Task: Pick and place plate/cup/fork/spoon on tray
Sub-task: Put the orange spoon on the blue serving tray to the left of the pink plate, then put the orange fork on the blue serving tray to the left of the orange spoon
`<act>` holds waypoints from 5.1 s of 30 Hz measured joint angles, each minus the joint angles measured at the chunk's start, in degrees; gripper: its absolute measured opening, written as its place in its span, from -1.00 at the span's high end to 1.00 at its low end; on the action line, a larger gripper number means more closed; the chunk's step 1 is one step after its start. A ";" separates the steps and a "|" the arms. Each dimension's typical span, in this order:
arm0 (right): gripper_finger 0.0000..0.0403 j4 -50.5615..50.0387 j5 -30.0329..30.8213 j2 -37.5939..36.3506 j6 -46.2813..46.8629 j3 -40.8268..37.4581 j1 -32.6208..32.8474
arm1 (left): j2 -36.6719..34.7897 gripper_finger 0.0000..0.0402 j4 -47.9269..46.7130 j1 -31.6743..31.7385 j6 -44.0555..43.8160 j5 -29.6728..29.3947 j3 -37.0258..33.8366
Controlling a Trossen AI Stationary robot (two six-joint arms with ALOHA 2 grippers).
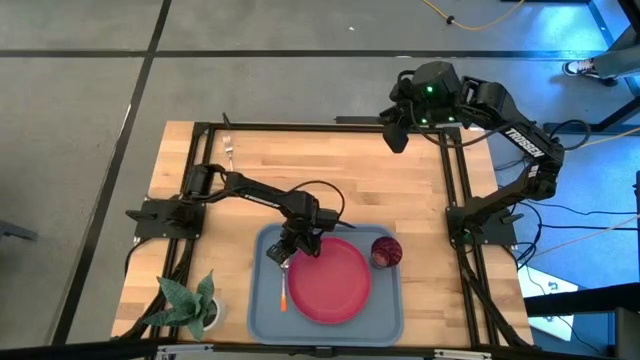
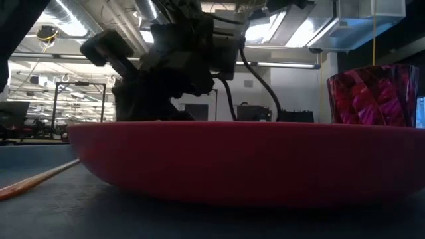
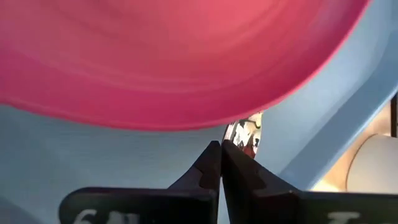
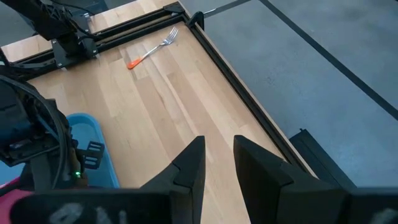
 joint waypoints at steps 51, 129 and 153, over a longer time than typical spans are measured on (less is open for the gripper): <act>0.55 0.04 0.00 0.00 -0.05 0.00 0.02 | -6.45 0.79 -16.92 9.10 -20.58 -11.51 15.61; 0.55 -0.84 0.02 0.00 -7.30 0.00 0.00 | -21.51 0.79 9.91 51.91 -84.52 -45.99 -30.53; 0.55 -0.68 0.02 0.00 -7.58 0.01 -0.01 | -20.39 0.79 12.20 55.62 -82.44 -43.32 -30.57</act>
